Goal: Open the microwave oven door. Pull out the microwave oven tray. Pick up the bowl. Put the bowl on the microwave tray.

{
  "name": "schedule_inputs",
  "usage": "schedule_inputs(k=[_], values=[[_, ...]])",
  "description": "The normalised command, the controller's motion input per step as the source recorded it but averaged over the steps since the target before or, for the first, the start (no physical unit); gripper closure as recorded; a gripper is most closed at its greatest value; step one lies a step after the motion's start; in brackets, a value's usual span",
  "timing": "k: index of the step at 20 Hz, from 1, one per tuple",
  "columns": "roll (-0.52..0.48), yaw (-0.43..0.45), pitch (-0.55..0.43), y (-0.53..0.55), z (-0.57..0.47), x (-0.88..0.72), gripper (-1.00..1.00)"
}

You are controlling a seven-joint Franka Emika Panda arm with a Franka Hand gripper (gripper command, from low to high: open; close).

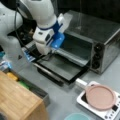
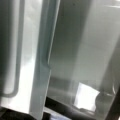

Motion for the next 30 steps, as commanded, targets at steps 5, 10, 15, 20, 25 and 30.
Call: schedule_inputs(k=[5,10,15,20,25,30], values=[[-0.172,-0.089,0.263,-0.33,0.23,0.48,-1.00],[-0.097,-0.199,0.178,-0.28,-0.07,0.51,-1.00],[-0.072,-0.118,0.274,-0.23,0.09,0.60,-1.00],[-0.241,0.054,0.209,-0.14,0.17,0.66,-1.00],[-0.326,0.184,0.220,-0.07,0.18,0.61,-1.00],[-0.235,0.136,0.232,-0.16,0.11,0.69,-1.00]])
